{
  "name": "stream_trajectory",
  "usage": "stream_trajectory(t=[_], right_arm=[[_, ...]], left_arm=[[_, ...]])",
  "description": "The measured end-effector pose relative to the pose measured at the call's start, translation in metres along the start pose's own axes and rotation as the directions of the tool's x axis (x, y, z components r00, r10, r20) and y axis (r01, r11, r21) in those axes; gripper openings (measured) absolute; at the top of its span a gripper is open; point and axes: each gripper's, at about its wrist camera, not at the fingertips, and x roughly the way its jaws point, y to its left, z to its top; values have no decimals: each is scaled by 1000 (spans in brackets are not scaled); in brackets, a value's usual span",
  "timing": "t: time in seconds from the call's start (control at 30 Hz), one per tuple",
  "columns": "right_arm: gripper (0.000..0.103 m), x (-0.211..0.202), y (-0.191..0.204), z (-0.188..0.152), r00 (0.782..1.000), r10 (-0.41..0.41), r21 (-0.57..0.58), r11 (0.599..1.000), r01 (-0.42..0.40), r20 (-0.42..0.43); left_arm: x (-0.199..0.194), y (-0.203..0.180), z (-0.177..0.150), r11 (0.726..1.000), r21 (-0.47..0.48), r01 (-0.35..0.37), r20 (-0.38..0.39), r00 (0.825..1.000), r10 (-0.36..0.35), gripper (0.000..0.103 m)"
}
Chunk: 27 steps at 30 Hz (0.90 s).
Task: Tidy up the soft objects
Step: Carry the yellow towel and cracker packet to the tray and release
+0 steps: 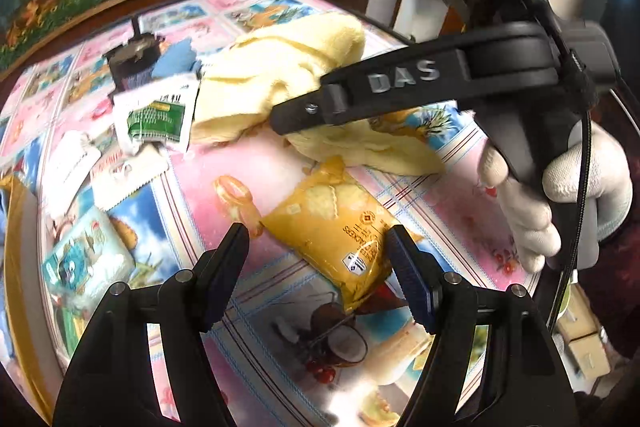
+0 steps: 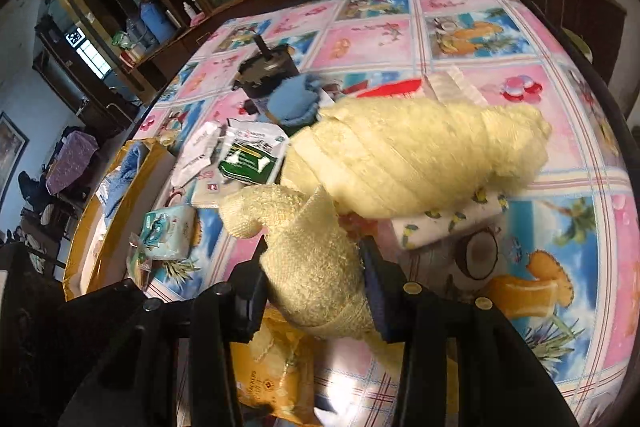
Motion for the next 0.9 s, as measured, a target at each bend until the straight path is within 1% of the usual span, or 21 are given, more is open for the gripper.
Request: stream_trajectory(t=[0.07, 0.17, 0.27, 0.33, 0.37, 0.4, 0.43, 0.47, 0.5, 0.53, 0.57, 0.6, 0.67, 0.77, 0.83, 0.9], right_arm=[[42, 0, -12, -6, 998, 61, 61, 996, -61, -4], [42, -15, -28, -14, 992, 116, 142, 982, -123, 58], [42, -26, -41, -22, 989, 110, 182, 975, -127, 100], [43, -22, -49, -26, 988, 123, 216, 966, -140, 89], [43, -20, -52, -29, 987, 136, 232, 961, -153, 88], [43, -20, -54, -30, 985, 148, 241, 956, -166, 94], [43, -22, -55, -31, 983, 149, 245, 954, -170, 103], [43, -23, -55, -32, 983, 148, 246, 954, -172, 112], [43, -25, -55, -33, 982, 146, 247, 953, -173, 121], [43, -27, -56, -34, 981, 145, 248, 953, -174, 131], [43, -30, -56, -35, 980, 141, 247, 954, -173, 142], [43, -33, -56, -37, 979, 135, 245, 955, -170, 152], [43, -40, -56, -39, 978, 126, 241, 957, -164, 166], [43, -53, -51, -42, 975, 118, 219, 963, -160, 190], [43, -63, -42, -43, 970, 119, 193, 968, -161, 211], [42, -72, -27, -42, 965, 133, 162, 972, -172, 227]], left_arm=[[3, -3, 0, 999, -21, 24, -17, 1000, -24, 72], [8, -7, 7, 999, -41, 36, -20, 999, -37, 72], [17, -16, 16, 998, -58, 29, -23, 999, -31, 72], [23, -20, 18, 997, -66, 28, -25, 999, -29, 72], [29, -25, 19, 998, -63, 6, -38, 999, -8, 75], [35, -31, 19, 998, -50, -32, -53, 998, 29, 78], [43, -37, 18, 996, -23, -88, -82, 993, 85, 77], [47, -47, 17, 988, 21, -155, -62, 986, 156, 78], [47, -50, 16, 984, 33, -172, -45, 984, 174, 76], [46, -48, 15, 991, 6, -137, -52, 989, 137, 72], [42, -46, 14, 991, -12, -137, -35, 990, 136, 51], [39, -43, 14, 992, -28, -121, -30, 992, 120, 45], [32, -31, 12, 994, -97, -55, -31, 998, 52, 44], [13, -15, 3, 984, -176, -1, 3, 1000, 1, 44], [-7, -2, -6, 971, -235, 43, 31, 999, -37, 44], [-36, 14, -16, 952, -294, 85, 76, 995, -65, 44]])
